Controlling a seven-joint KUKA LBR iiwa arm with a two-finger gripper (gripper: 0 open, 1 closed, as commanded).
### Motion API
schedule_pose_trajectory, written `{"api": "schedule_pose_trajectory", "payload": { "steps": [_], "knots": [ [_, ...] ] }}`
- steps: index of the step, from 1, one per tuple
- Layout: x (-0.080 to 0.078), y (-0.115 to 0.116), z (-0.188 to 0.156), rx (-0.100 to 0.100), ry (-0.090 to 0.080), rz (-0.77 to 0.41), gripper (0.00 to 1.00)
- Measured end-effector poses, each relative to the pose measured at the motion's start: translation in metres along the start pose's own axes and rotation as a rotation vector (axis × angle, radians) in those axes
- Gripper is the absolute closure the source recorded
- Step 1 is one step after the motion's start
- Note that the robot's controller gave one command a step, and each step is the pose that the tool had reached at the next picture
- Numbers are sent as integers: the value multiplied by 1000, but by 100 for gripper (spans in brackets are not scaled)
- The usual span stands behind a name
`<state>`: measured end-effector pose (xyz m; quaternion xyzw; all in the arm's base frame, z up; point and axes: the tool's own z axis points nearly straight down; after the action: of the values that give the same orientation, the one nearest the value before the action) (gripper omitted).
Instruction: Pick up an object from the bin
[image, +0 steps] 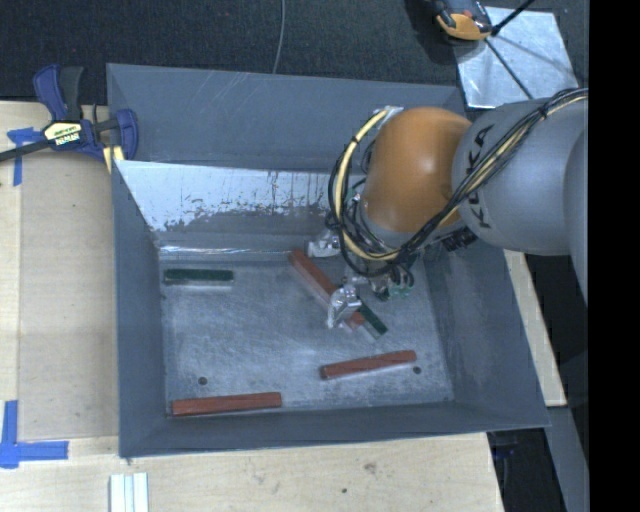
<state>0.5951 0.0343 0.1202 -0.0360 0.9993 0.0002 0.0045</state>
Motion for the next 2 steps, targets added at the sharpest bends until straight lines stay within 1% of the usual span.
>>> {"api": "schedule_pose_trajectory", "payload": {
  "steps": [1,2],
  "knots": [
    [7,-29,15,0,11,72,0],
    [2,-9,41,1,-19,91,100]
  ]
}}
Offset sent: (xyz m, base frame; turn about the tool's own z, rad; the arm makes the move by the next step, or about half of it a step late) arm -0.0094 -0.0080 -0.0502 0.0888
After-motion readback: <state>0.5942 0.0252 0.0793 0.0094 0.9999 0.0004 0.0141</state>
